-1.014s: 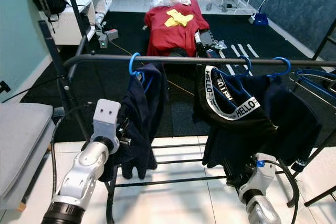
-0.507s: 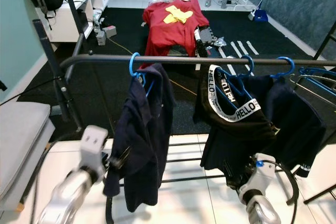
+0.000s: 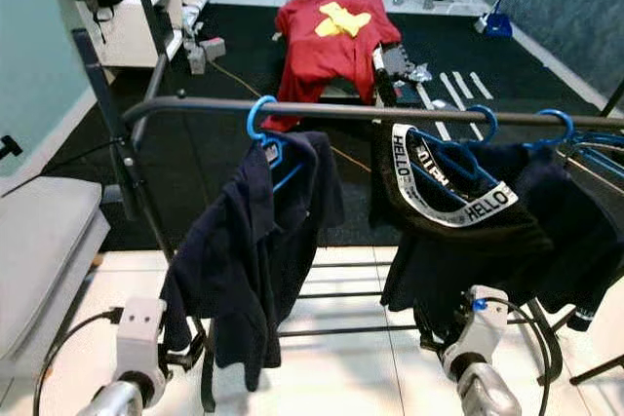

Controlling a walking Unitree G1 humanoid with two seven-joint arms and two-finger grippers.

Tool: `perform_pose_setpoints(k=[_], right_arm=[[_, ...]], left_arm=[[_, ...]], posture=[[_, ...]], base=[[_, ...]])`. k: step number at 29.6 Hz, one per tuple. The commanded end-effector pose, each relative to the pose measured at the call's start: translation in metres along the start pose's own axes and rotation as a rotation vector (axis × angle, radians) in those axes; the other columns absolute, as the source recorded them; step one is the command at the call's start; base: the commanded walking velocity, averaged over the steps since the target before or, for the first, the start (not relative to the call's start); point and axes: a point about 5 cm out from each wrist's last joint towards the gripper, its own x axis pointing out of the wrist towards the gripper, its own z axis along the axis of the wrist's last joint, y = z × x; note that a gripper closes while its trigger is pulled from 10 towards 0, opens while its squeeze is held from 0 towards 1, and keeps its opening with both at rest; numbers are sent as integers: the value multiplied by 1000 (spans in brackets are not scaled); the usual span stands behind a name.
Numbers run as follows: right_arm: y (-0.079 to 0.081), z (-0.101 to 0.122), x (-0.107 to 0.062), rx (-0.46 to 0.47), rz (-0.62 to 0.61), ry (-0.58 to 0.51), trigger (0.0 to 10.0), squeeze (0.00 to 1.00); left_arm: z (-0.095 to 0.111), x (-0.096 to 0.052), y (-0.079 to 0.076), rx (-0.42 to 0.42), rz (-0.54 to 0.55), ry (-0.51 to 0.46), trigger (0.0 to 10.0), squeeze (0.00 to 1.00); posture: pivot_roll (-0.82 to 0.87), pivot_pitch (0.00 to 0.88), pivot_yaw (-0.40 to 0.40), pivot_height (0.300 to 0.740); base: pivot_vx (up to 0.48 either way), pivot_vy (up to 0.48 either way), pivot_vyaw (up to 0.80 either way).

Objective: Hang hanger

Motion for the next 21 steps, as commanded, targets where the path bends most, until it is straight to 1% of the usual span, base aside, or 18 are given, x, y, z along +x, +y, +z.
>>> perform_pose_setpoints(k=[1,3,7,12,19,21], right_arm=[[-5,-11,-6,1,-15,38,10000,0],[-5,-11,-6,1,-15,38,10000,0],[-11,-30,-17,-8,-37,107,10000,0],[-16,-43,-26,-17,-58,153,10000,0],[-19,-50,-31,-13,-74,174,10000,0],[-22,-53,-35,12,-87,171,10000,0]], left_arm=[[-5,0,-3,2,-3,8,10000,0],[-5,0,-3,2,-3,8,10000,0],[-8,3,-6,-4,1,13,10000,0],[-12,5,-9,-7,-6,14,10000,0],[-13,7,-10,-11,-12,12,10000,0],[-14,8,-11,-9,-16,14,10000,0]], posture=[[39,77,-75,740],[39,77,-75,740],[35,78,-81,740],[31,83,-78,740],[31,86,-76,740],[32,92,-73,740]], base=[[0,0,0],[0,0,0],[0,0,0],[0,0,0],[0,0,0],[-165,0,0]])
